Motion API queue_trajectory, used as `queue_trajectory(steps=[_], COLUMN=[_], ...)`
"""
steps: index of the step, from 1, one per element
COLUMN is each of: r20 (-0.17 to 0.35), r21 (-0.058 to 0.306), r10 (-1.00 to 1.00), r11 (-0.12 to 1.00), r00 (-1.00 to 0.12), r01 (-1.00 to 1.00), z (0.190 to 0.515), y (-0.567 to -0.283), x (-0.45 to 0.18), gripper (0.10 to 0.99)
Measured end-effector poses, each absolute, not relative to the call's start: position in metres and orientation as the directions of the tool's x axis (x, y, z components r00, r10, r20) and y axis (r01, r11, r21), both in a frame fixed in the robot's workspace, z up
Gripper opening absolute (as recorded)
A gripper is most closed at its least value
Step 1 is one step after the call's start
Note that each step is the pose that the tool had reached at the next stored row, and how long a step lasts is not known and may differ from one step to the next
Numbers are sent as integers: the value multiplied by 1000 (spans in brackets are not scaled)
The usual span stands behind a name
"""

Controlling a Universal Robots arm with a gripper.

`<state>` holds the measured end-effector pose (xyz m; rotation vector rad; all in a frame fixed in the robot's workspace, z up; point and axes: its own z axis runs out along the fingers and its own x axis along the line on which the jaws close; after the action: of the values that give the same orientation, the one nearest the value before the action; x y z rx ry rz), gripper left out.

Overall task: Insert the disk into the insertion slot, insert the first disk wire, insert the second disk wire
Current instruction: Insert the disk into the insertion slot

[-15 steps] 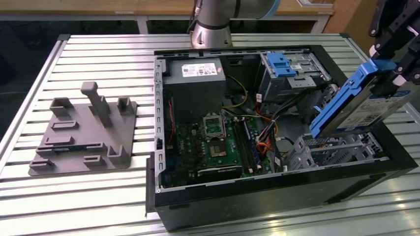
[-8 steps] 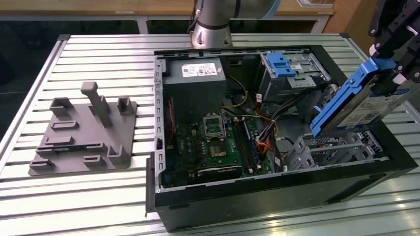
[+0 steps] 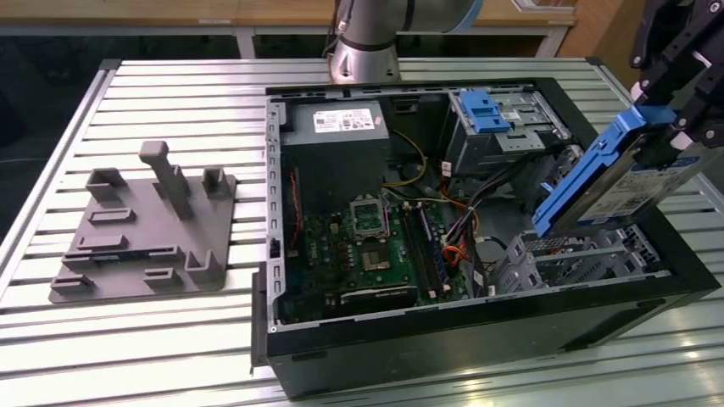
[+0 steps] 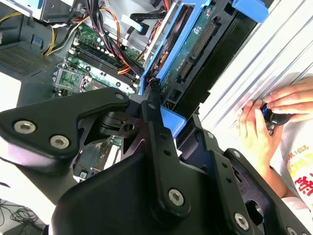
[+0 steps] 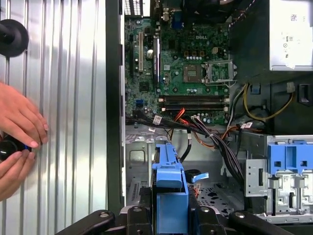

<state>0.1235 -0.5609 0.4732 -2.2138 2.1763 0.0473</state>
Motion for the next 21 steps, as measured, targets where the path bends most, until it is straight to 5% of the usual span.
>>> queue_trajectory(steps=[21], r20=[-48], r21=[-5], r10=[-999], r11=[-26], r00=[26], r01=[-1000], z=[459], y=[-560], x=[124], gripper=[365])
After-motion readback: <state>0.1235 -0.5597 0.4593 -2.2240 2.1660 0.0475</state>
